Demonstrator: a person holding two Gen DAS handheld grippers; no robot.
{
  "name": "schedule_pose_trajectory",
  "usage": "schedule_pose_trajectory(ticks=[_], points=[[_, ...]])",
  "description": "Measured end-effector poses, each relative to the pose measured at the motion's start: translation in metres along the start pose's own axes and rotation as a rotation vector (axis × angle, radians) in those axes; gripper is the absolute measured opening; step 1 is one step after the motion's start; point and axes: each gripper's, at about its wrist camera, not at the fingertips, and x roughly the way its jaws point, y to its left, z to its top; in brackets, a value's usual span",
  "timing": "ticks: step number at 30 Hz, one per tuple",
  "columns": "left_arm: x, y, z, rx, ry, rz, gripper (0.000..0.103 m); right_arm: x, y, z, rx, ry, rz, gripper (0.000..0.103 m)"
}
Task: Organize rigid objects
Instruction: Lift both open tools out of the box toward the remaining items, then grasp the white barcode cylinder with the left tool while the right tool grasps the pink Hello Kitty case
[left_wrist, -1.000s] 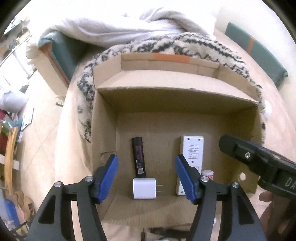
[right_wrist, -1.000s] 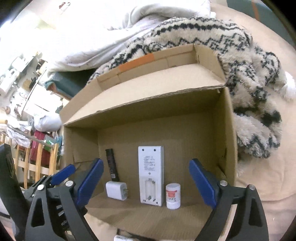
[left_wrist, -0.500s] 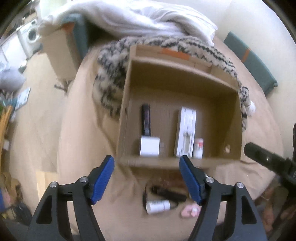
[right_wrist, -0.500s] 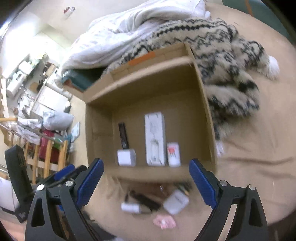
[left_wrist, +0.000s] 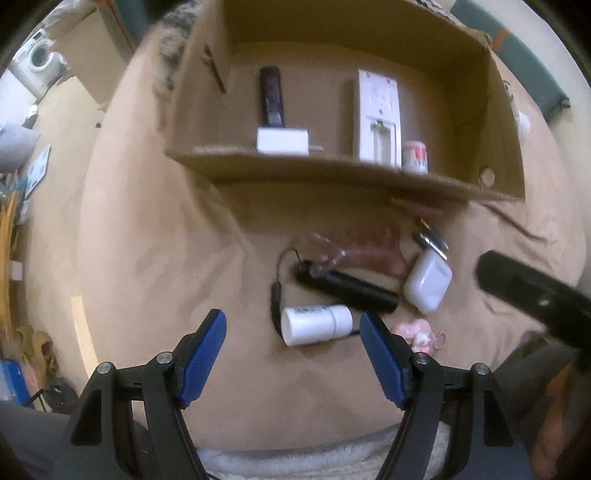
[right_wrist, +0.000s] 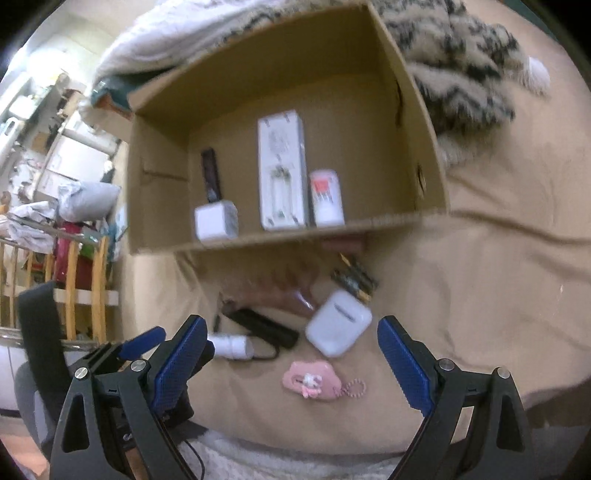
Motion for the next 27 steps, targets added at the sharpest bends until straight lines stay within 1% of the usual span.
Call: schedule_pose_trajectory(ticks=[2, 4, 5, 8, 11, 14, 15, 18, 23, 25, 27], points=[[0.008, -0.003, -0.003, -0.002, 0.025, -0.002, 0.072, 0.006, -0.002, -0.003, 0.013, 0.012, -0.007, 0.099], [0.016, -0.006, -0.003, 0.012, 0.044, 0.002, 0.069, 0.006, -0.003, -0.002, 0.016, 0.009, -0.006, 0.099], [0.019, -0.008, -0.003, 0.020, 0.047, 0.008, 0.067, 0.005, -0.003, -0.002, 0.013, 0.003, -0.009, 0.099], [0.026, -0.014, -0.003, 0.041, 0.056, 0.015, 0.063, 0.005, -0.006, 0.000, 0.019, 0.000, -0.011, 0.099], [0.032, -0.020, -0.002, 0.065, 0.067, 0.019, 0.057, 0.006, -0.007, 0.002, 0.033, 0.006, -0.003, 0.099], [0.035, -0.023, -0.003, 0.077, 0.074, 0.017, 0.045, 0.005, -0.009, 0.001, 0.041, 0.016, 0.010, 0.099], [0.035, -0.024, -0.003, 0.078, 0.072, 0.018, 0.044, 0.007, -0.010, 0.000, 0.044, 0.026, 0.016, 0.099], [0.027, -0.025, -0.004, 0.082, 0.048, 0.007, 0.043, 0.016, -0.012, -0.002, 0.052, 0.069, 0.017, 0.099], [0.006, -0.015, 0.001, 0.032, 0.005, -0.026, 0.043, 0.031, -0.014, -0.008, 0.056, 0.147, 0.003, 0.099], [-0.001, -0.013, 0.000, 0.035, -0.013, 0.004, 0.043, 0.036, -0.017, -0.010, 0.086, 0.174, 0.027, 0.100], [-0.003, -0.009, -0.002, 0.026, -0.013, 0.016, 0.043, 0.039, -0.019, -0.011, 0.091, 0.189, -0.009, 0.100]])
